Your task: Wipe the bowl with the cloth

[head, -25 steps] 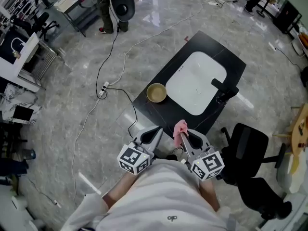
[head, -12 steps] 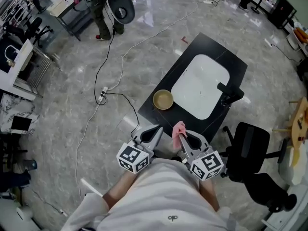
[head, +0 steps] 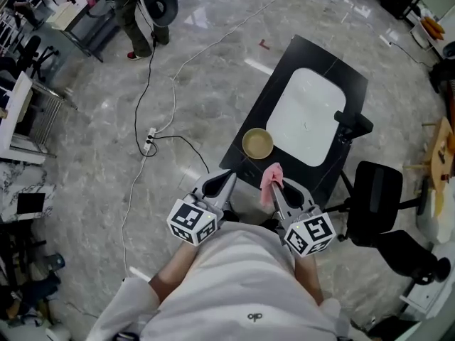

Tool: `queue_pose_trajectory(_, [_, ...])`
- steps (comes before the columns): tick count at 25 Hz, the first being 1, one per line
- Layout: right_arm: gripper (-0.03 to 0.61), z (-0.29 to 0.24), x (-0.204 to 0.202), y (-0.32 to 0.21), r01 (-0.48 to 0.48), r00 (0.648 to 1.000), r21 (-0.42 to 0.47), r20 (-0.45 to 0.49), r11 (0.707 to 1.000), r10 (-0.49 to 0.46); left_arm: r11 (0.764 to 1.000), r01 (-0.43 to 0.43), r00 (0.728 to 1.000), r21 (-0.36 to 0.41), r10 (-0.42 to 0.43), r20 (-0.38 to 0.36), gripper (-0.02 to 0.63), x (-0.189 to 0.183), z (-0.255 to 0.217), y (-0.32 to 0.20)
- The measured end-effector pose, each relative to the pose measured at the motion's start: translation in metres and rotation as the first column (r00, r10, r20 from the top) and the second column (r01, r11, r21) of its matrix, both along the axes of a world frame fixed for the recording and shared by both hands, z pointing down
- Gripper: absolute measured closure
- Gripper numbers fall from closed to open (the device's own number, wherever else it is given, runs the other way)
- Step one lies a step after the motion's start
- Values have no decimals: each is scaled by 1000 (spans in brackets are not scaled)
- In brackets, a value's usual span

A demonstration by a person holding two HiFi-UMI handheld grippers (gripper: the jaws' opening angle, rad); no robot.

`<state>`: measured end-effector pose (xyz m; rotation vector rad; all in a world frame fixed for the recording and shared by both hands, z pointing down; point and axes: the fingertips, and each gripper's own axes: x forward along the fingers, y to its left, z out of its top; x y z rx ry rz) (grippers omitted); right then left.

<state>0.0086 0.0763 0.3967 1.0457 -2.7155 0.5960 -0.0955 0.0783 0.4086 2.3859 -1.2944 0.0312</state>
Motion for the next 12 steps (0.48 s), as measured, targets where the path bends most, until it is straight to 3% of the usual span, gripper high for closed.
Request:
queue_pose_trajectory(6, [551, 10, -21, 6, -78, 997, -35, -21, 996, 77, 998, -42, 999, -46, 43, 11, 601, -36, 16, 4])
queue_pose_trajectory(12, [551, 21, -8, 9, -121, 991, -77, -59, 990, 117, 994, -58, 998, -89, 57, -11, 601, -34, 33, -2])
